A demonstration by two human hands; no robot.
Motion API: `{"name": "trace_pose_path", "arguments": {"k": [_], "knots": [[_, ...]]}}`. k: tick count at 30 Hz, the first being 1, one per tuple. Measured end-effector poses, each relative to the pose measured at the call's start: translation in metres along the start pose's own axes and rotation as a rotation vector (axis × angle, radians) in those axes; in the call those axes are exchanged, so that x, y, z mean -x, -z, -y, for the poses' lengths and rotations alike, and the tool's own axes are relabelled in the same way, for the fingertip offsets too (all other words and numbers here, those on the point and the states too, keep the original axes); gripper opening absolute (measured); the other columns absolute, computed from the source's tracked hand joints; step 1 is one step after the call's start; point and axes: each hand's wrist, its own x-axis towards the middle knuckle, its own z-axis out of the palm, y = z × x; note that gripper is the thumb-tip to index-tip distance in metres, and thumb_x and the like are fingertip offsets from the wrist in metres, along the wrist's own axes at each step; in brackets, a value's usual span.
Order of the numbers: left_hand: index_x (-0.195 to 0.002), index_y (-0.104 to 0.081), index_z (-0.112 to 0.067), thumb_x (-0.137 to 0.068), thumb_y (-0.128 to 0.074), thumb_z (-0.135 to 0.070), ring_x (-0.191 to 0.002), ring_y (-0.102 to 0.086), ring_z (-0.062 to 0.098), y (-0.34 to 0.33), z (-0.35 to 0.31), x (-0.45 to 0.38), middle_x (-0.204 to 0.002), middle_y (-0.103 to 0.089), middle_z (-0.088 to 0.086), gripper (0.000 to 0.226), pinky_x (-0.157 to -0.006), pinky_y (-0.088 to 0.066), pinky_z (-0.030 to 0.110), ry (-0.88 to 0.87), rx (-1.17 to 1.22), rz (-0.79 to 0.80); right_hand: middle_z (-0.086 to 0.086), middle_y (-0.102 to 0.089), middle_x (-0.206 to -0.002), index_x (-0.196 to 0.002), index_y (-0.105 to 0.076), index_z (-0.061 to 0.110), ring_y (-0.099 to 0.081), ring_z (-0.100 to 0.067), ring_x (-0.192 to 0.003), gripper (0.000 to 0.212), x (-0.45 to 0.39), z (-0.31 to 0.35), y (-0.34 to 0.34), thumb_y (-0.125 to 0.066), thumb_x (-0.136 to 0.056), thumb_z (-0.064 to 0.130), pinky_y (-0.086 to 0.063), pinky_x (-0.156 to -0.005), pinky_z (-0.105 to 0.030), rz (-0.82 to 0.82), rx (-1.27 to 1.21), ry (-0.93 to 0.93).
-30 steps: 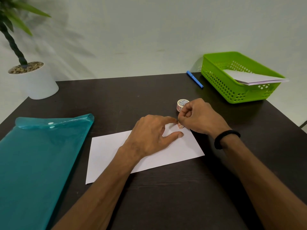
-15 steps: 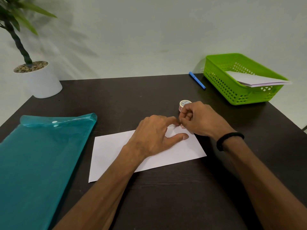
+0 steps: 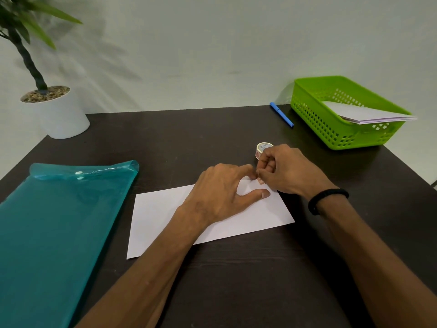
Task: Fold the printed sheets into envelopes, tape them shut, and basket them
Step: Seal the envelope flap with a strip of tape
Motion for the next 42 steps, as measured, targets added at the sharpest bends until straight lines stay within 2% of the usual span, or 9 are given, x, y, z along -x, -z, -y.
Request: {"name": "trace_pose_path", "arguments": {"k": [3,6,13,18,22,28,33,40,42], "knots": [[-0.122,-0.065,-0.036,-0.09,-0.052,-0.077,-0.072,-0.051,0.006,0.001,0.0,0.0,-0.072,-0.042,-0.021,0.055,-0.073,-0.043,0.025,0.008,-0.007,-0.007,0.006,-0.069,-0.094,-0.087,-0.069,0.026,-0.068,-0.016,-0.09,0.009,0.001,0.0,-0.002,-0.074,-0.093,0.022,-0.062,-0.087,-0.042,-0.014,0.053,-0.011],[-0.124,-0.066,-0.035,-0.09,-0.052,-0.077,-0.072,-0.051,0.006,0.0,0.0,0.0,-0.072,-0.042,-0.022,0.056,-0.075,-0.046,0.025,0.012,-0.004,-0.009,0.007,-0.07,-0.089,-0.086,-0.071,0.026,-0.069,-0.015,-0.088,0.009,0.001,-0.002,0.001,-0.077,-0.092,0.025,-0.061,-0.084,-0.036,-0.022,0.022,-0.008],[-0.126,-0.064,-0.036,-0.089,-0.052,-0.077,-0.082,-0.053,0.006,0.001,0.0,0.001,-0.103,-0.073,-0.01,0.056,-0.085,-0.051,0.029,0.03,0.005,0.008,0.001,-0.076,-0.073,-0.083,-0.075,0.02,-0.067,-0.005,-0.064,0.009,-0.004,-0.019,0.012,-0.081,-0.089,0.023,-0.055,-0.068,-0.027,0.002,-0.206,0.03],[-0.121,-0.061,-0.033,-0.088,-0.055,-0.076,-0.081,-0.054,0.007,0.002,-0.002,0.001,-0.092,-0.065,-0.011,0.055,-0.077,-0.046,0.025,0.07,0.01,0.023,-0.001,-0.078,-0.079,-0.086,-0.076,0.015,-0.069,-0.006,-0.068,0.006,-0.002,-0.021,0.016,-0.081,-0.089,0.018,-0.053,-0.064,-0.019,0.017,-0.337,0.093],[-0.114,-0.059,-0.032,-0.085,-0.059,-0.077,-0.078,-0.056,0.009,0.001,-0.001,0.001,-0.088,-0.054,-0.017,0.054,-0.075,-0.046,0.023,0.119,0.013,0.04,0.0,-0.077,-0.085,-0.094,-0.075,0.017,-0.073,-0.015,-0.08,0.004,-0.002,-0.018,0.014,-0.077,-0.092,0.015,-0.062,-0.078,-0.03,0.111,-0.292,0.138],[-0.105,-0.047,-0.037,-0.083,-0.06,-0.078,-0.071,-0.053,0.007,0.002,-0.002,0.001,-0.088,-0.054,-0.016,0.049,-0.073,-0.044,0.023,0.128,0.018,0.05,-0.001,-0.076,-0.078,-0.115,-0.057,0.022,-0.072,-0.011,-0.075,0.025,-0.002,-0.024,0.018,-0.071,-0.096,0.014,-0.056,-0.078,-0.033,0.207,-0.314,0.134],[-0.115,-0.047,-0.036,-0.084,-0.058,-0.078,-0.08,-0.055,0.01,0.003,-0.003,0.001,-0.092,-0.052,-0.016,0.053,-0.077,-0.047,0.025,0.107,-0.005,0.041,-0.002,-0.078,-0.082,-0.113,-0.053,0.022,-0.075,-0.013,-0.08,0.028,-0.004,-0.02,0.014,-0.073,-0.095,0.015,-0.06,-0.087,-0.039,0.21,-0.273,0.088],[-0.131,-0.053,-0.037,-0.087,-0.056,-0.076,-0.079,-0.053,0.008,0.002,-0.003,0.001,-0.089,-0.049,-0.018,0.06,-0.084,-0.052,0.029,0.087,-0.002,0.032,-0.002,-0.077,-0.083,-0.104,-0.056,0.024,-0.075,-0.012,-0.078,0.023,-0.005,-0.018,0.012,-0.074,-0.094,0.014,-0.06,-0.08,-0.036,0.183,-0.231,0.07],[-0.134,-0.056,-0.038,-0.088,-0.055,-0.076,-0.08,-0.052,0.007,0.002,-0.003,0.002,-0.092,-0.058,-0.016,0.059,-0.086,-0.052,0.03,0.064,0.008,0.01,-0.002,-0.077,-0.083,-0.103,-0.056,0.025,-0.075,-0.013,-0.077,0.024,-0.006,-0.018,0.011,-0.074,-0.094,0.013,-0.06,-0.08,-0.038,0.174,-0.221,0.082]]}}
